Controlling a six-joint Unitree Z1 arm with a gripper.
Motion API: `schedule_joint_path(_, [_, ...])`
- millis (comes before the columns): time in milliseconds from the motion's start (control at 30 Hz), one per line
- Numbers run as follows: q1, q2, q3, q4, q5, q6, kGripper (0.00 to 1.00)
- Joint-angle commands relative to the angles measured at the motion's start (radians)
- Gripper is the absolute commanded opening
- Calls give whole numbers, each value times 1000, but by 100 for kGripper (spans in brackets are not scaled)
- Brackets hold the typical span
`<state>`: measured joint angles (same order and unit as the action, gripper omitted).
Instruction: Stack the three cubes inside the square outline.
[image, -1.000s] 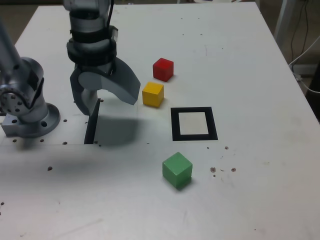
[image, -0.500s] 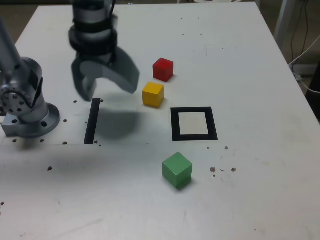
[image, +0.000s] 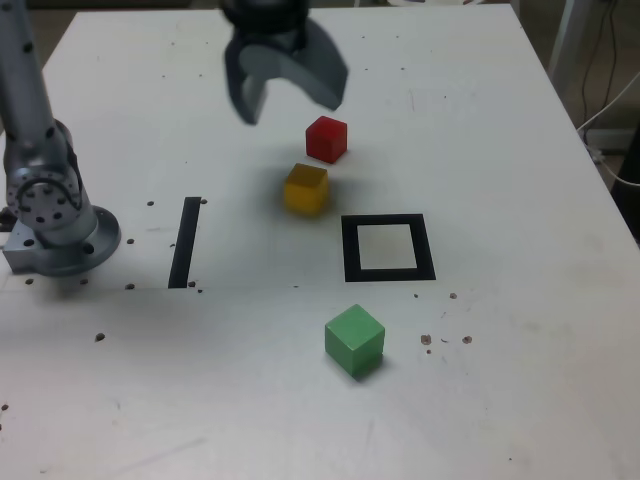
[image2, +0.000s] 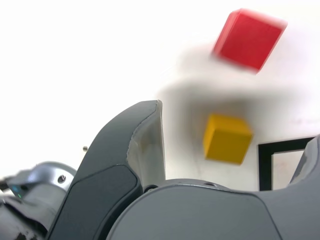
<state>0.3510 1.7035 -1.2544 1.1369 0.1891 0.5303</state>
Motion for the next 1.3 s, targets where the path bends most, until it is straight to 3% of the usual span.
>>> schedule_joint_path(0, [37,49,-43,10,17,53,96])
schedule_joint_path(300, [76,174,-99,-27,79,202,94])
schedule_joint_path(767, [51,261,-73,-83,82,230,84])
schedule_joint_path(1033, [51,268,-74,-114,90,229,61])
schedule_joint_path(1267, [50,277,-46,-139,76,231,57])
